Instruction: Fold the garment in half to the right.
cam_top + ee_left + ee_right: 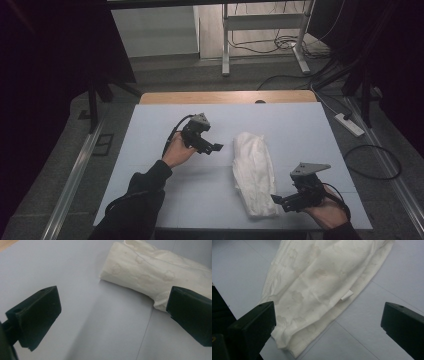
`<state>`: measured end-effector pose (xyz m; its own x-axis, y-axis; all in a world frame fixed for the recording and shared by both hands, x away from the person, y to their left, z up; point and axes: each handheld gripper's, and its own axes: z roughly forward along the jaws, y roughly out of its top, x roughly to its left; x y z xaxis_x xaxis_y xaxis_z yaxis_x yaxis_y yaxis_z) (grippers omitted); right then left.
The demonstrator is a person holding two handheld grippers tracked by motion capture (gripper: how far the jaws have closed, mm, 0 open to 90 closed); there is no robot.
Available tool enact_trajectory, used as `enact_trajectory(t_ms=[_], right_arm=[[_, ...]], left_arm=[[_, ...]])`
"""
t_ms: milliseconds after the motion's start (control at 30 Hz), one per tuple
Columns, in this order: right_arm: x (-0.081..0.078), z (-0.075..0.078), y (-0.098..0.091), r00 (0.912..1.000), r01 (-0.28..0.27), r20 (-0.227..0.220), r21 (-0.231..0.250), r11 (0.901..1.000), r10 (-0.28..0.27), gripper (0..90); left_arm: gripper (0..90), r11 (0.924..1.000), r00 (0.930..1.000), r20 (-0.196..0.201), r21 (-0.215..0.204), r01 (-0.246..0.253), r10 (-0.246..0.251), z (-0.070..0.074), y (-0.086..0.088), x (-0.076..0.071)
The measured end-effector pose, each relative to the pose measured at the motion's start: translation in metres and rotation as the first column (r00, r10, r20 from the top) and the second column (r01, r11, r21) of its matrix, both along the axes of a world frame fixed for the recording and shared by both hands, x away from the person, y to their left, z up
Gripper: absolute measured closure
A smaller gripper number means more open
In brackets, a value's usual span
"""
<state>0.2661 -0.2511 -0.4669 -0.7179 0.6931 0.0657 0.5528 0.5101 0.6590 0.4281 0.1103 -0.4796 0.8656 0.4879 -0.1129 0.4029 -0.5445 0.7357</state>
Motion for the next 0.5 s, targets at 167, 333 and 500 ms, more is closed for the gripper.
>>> enact_trajectory(t_ms=[167, 333, 500], right_arm=[[0.0, 0.0, -0.001, 0.9998, 0.011, 0.015, -0.01, 0.9999, -0.011, 0.0], [0.0, 0.0, -0.002, 0.9996, 0.012, 0.025, -0.015, 0.9998, -0.012, 0.0], [0.001, -0.001, -0.004, 0.9993, 0.022, 0.032, -0.021, 0.9995, -0.021, 0.0]], left_arm=[[0.0, 0.9998, 0.9998, -0.008, -0.007, -0.019, 0.019, -0.001, 0.012, -0.007], [0.0, 0.9994, 0.9993, -0.017, -0.01, -0.032, 0.032, -0.003, 0.022, -0.012], [0.0, 0.999, 0.9988, -0.022, -0.01, -0.043, 0.043, -0.004, 0.03, -0.019]])
